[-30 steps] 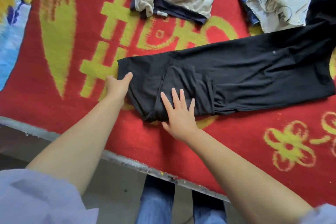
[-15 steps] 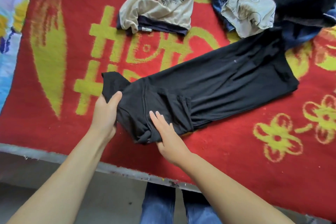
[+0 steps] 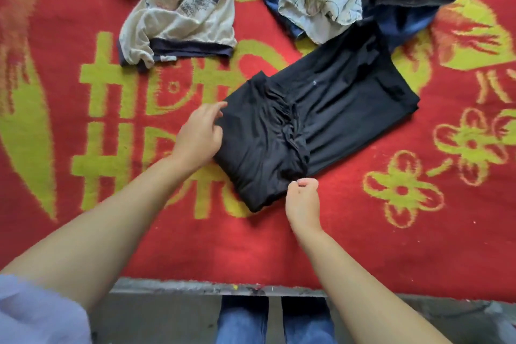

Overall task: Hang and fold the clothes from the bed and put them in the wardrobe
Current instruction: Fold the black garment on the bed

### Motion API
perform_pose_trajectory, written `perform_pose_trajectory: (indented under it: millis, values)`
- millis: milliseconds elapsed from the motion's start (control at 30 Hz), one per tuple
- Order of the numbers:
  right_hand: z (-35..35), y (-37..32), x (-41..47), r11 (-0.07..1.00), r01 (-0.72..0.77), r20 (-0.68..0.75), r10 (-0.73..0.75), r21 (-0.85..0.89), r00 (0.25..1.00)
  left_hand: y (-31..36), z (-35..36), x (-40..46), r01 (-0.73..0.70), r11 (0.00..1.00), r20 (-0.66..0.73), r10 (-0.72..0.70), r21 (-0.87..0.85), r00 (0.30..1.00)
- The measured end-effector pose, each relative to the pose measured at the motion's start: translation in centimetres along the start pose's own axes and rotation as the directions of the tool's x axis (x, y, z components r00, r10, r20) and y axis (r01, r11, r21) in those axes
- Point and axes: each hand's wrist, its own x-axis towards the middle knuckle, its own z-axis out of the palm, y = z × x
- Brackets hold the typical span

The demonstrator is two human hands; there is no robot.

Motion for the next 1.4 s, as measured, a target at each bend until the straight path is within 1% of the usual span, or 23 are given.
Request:
perform_pose_trajectory:
  millis: [33, 67, 133, 167, 200, 267, 333, 433, 500, 633, 733, 767, 800, 833, 867, 900, 933, 967, 1100, 1200, 1300, 1333, 1400]
  values:
    - [0.0, -0.3, -0.9, 0.988, 0.144, -0.059, -0.147, -0.048, 0.987, -1.8, -0.5, -0.6, -0.157, 0.965, 0.048, 0.15, 0.212, 0.987]
    - [0.1, -0.9, -2.0, 0.943, 0.314, -0.1, -0.324, -0.106, 0.941, -3.4, -1.0, -0.9, -0.315, 0.86, 0.159, 0.274, 0.4, 0.949]
    - [1.4, -1.7, -3.6, 0.741, 0.592, -0.059, -0.639, -0.317, 0.767, -5.6, -1.2, -1.0, -0.546, 0.571, 0.424, 0.344, 0.614, 0.838]
    - [2.5, -1.8, -3.8, 0.608, 0.651, 0.034, -0.719, -0.454, 0.695, -6.1, -1.0, -0.7, -0.607, 0.461, 0.506, 0.336, 0.647, 0.795]
    - [3.7, -1.7, -3.8, 0.503, 0.65, 0.148, -0.715, -0.569, 0.684, -6.3, -0.7, 0.0, -0.64, 0.407, 0.551, 0.327, 0.652, 0.768]
    - [5.1, -1.4, -2.8, 0.392, 0.56, 0.322, -0.525, -0.73, 0.788, -5.9, 0.2, 1.4, -0.634, 0.437, 0.554, 0.311, 0.638, 0.772]
    - [5.2, -0.2, -1.2, 0.332, 0.494, 0.363, -0.385, -0.804, 0.848, -5.1, 1.0, 2.8, -0.612, 0.452, 0.569, 0.245, 0.649, 0.785]
    - [3.6, 0.7, -0.2, 0.214, 0.544, 0.443, -0.382, -0.812, 0.811, -5.1, 1.5, 3.8, -0.615, 0.469, 0.611, 0.184, 0.633, 0.77]
    - [1.6, 1.0, 0.2, 0.198, 0.627, 0.519, -0.407, -0.753, 0.752, -5.5, 1.0, 3.2, -0.641, 0.464, 0.621, 0.22, 0.612, 0.752]
    - [-2.6, 0.9, -0.4, 0.25, 0.735, 0.59, -0.46, -0.63, 0.663, -6.8, -0.3, 0.6, -0.672, 0.486, 0.608, 0.312, 0.558, 0.73]
    - [-1.7, 1.4, -3.9, 0.276, 0.777, 0.475, -0.66, -0.566, 0.582, -7.3, -0.9, -1.4, -0.672, 0.49, 0.647, 0.254, 0.555, 0.719]
    - [-0.6, 1.7, -5.1, 0.344, 0.754, 0.385, -0.698, -0.56, 0.604, -7.3, -1.0, -1.9, -0.659, 0.498, 0.646, 0.231, 0.563, 0.727]
    - [0.8, 1.9, -6.1, 0.483, 0.696, 0.263, -0.686, -0.531, 0.678, -7.2, -1.1, -2.2, -0.645, 0.508, 0.636, 0.222, 0.571, 0.739]
    - [2.1, 2.0, -6.8, 0.692, 0.561, 0.111, -0.581, -0.455, 0.806, -7.2, -1.1, -2.5, -0.635, 0.52, 0.624, 0.226, 0.572, 0.748]
    - [3.4, 2.2, -7.1, 0.893, 0.342, -0.034, -0.367, -0.291, 0.929, -7.2, -1.0, -2.6, -0.632, 0.53, 0.615, 0.239, 0.566, 0.751]
    - [4.6, 2.4, -7.1, 0.991, 0.103, -0.134, -0.114, -0.089, 0.984, -7.4, -0.9, -2.7, -0.634, 0.536, 0.609, 0.256, 0.557, 0.751]
    - [5.6, 2.5, -6.9, 0.993, -0.078, -0.173, 0.092, 0.09, 0.981, -7.8, -0.9, -2.5, -0.643, 0.539, 0.61, 0.272, 0.544, 0.744]
    - [6.5, 2.6, -6.7, 0.965, -0.177, -0.175, 0.212, 0.195, 0.962, -8.2, -1.0, -2.2, -0.656, 0.541, 0.616, 0.289, 0.527, 0.733]
    - [9.9, 3.4, -7.7, 0.943, -0.153, -0.273, 0.237, 0.296, 0.932, -10.2, -1.9, -1.7, -0.635, 0.517, 0.594, 0.272, 0.574, 0.757]
    - [10.1, 4.0, -8.2, 0.963, -0.117, -0.347, 0.2, 0.245, 0.916, -11.5, -2.7, -1.5, -0.657, 0.457, 0.616, 0.26, 0.6, 0.744]
    - [8.3, 5.4, -7.8, 0.992, -0.094, -0.408, 0.121, 0.086, 0.905, -12.3, -3.4, -0.5, -0.758, 0.316, 0.646, 0.397, 0.571, 0.652]
    - [7.9, 5.8, -7.7, 0.991, -0.124, -0.388, 0.13, 0.039, 0.912, -12.7, -3.4, -0.3, -0.783, 0.264, 0.665, 0.418, 0.564, 0.619]
    - [8.0, 6.6, -7.9, 0.977, -0.21, -0.248, 0.192, -0.047, 0.95, -13.4, -3.4, -0.4, -0.804, 0.171, 0.707, 0.397, 0.57, 0.585]
